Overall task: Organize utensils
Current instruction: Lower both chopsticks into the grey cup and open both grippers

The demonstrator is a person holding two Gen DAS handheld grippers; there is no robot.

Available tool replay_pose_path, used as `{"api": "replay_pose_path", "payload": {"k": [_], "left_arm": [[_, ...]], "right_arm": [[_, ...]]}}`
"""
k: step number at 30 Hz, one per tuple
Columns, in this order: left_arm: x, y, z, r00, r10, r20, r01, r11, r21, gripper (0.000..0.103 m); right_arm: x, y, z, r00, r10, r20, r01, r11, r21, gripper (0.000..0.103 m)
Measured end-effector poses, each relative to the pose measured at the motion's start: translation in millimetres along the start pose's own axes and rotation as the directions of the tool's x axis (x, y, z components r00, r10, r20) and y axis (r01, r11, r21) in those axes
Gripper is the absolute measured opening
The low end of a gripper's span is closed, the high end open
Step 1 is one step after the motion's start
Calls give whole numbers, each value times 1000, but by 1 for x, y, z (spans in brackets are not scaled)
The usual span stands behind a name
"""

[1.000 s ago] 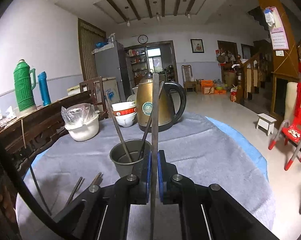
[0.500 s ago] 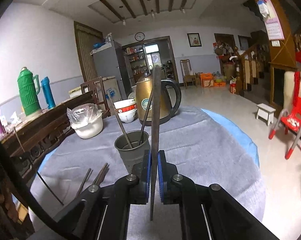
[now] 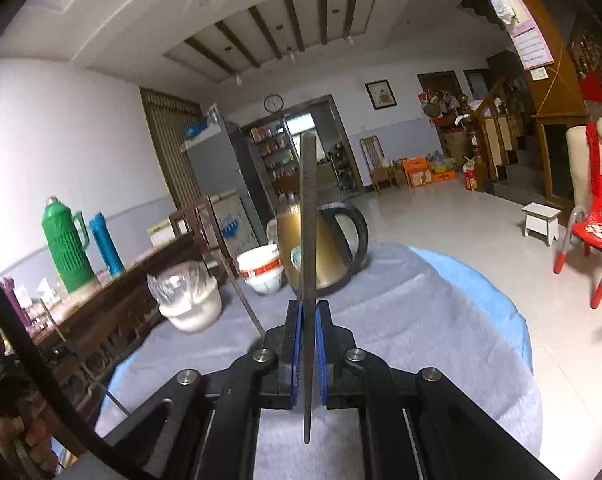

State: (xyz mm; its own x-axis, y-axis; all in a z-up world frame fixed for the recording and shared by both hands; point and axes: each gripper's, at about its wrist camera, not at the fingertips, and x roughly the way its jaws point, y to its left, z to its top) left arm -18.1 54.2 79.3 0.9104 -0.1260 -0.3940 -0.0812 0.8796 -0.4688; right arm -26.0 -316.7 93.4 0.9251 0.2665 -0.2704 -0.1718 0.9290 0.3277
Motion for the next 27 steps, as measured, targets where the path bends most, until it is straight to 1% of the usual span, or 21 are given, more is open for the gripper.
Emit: {"api": "replay_pose_path", "payload": {"k": [4,7,12,15,19,27], "left_arm": [[11,-22,15,997,-72,-4,72,997,-12,5],[21,-41,24,994,-114,-2,114,994,-7,5],[43,-72,32,988,-155,-4,155,988,15,5],[60,-91,34,984,-175,-16,175,984,31,5],[90,-116,30,984,-170,-52,174,981,80,5],[139,-135,9,981,-134,-141,153,979,134,5]], "right_arm": [[1,5,19,999,21,43,-21,1000,2,7],[7,6,30,997,33,63,-33,999,4,7],[25,11,45,995,46,88,-46,999,0,7],[41,13,51,995,51,87,-51,999,-2,7],[71,13,54,997,60,45,-60,998,-3,7],[118,8,42,995,62,-74,-64,998,-26,7]]}}
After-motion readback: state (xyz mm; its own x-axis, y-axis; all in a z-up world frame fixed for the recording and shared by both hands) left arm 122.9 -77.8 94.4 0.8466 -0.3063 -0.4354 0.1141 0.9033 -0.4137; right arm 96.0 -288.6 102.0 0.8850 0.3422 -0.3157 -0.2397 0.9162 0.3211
